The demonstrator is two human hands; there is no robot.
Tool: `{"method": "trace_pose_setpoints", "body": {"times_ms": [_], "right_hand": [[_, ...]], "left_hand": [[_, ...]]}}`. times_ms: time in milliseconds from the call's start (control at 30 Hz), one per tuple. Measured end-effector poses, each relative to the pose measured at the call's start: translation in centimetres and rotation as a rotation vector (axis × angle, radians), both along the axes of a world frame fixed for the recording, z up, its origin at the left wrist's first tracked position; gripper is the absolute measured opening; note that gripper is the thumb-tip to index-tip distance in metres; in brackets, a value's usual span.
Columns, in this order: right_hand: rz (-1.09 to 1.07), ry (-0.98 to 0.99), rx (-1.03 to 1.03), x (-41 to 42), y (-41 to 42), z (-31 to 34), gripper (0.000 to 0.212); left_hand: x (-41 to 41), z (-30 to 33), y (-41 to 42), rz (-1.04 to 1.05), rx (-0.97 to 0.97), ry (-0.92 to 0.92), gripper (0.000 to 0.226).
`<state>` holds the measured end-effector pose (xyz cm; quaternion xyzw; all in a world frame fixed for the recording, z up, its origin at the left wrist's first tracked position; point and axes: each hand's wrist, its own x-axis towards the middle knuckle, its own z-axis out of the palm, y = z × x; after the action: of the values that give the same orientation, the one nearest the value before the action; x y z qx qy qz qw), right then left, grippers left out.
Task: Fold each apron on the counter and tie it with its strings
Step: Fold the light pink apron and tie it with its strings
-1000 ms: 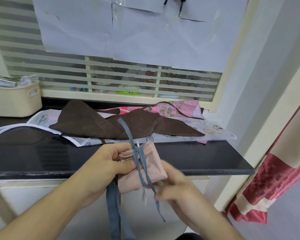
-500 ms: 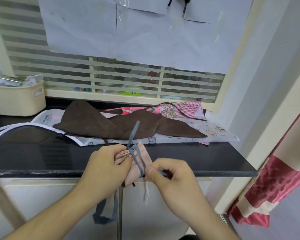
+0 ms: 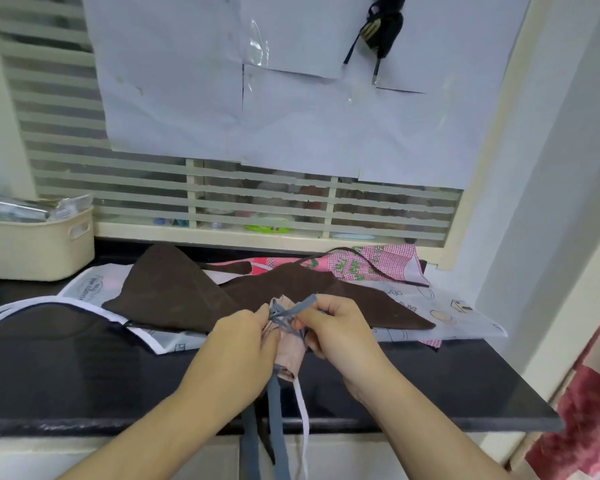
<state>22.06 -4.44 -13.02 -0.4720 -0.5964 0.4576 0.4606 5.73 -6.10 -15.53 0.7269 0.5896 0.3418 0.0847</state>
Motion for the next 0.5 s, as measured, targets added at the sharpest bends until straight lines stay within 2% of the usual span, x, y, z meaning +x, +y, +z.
{"method": "trace_pose_setpoints", "body": {"times_ms": [67, 200, 267, 400, 500], "right_hand": [[-0.014, -0.070, 0.015, 0.0, 2.7, -0.3, 0.028], [0.004, -0.127, -0.023, 0.4, 7.3, -0.1, 0.035], [0.023, -0.146, -0.042, 0.5, 9.7, 0.3, 0.034], [0.023, -0.253, 0.032, 0.0, 14.8, 1.0, 0.031], [0.021, -0.238, 0.033, -0.9, 18.1, -0.3, 0.029]], "left_hand": [[0.1, -0.4, 2.1, -0.009, 0.026, 0.046, 0.038], [0.2, -0.1, 5.3, -0.002, 0.082, -0.075, 0.032], [0.3, 0.3, 7.1, 0.031, 0.089, -0.049, 0.028], [0.7, 0.4, 11.6, 0.116, -0.011, 0.113, 0.021], [1.0, -0.7, 15.6, 0.128, -0.124, 0.154, 0.019]]}}
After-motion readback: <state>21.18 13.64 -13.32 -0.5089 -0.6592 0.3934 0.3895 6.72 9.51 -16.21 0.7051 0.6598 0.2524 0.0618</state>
